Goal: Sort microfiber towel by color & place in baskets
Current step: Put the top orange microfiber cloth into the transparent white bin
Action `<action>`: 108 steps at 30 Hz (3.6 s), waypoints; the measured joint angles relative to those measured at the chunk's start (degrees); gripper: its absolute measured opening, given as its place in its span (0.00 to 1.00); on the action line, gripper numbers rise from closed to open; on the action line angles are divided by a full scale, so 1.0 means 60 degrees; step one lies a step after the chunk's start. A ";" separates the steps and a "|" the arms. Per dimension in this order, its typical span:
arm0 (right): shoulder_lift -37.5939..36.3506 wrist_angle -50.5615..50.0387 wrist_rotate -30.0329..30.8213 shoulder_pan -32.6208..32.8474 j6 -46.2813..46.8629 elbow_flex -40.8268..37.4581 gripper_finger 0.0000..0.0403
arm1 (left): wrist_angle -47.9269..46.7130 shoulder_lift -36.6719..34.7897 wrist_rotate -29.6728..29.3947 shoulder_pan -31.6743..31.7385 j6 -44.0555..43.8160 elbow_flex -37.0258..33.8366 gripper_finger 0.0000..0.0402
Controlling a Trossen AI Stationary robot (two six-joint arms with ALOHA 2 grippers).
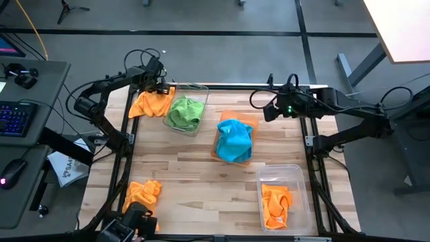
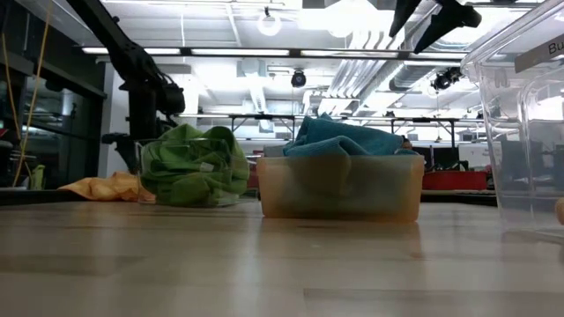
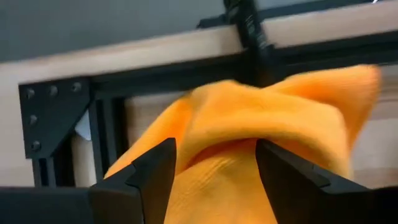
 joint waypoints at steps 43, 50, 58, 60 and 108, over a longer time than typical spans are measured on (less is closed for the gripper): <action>-0.1484 0.0820 0.0002 0.0009 -0.2640 0.0000 0.70 | 0.0666 -0.4862 0.2025 -0.0863 -0.1112 0.2061 0.00; -0.3080 0.0511 0.1342 0.0009 -0.2807 0.0004 0.70 | 0.3124 -0.6189 0.2167 -0.3499 -0.2616 0.2061 0.00; -0.3519 -0.0626 0.1656 0.0007 -0.2803 0.0004 0.70 | 0.5797 -0.5440 0.1547 -0.7499 -0.2860 0.2064 0.00; -0.3476 -0.0855 0.1643 0.0007 -0.2755 0.0004 0.70 | 0.6486 -0.4974 0.1521 -0.8330 -0.2798 0.2064 0.00; -0.3129 -0.3446 0.2043 0.0011 -0.0295 0.0004 0.70 | 1.3380 0.8158 0.4147 -1.3200 -0.5293 1.1546 0.00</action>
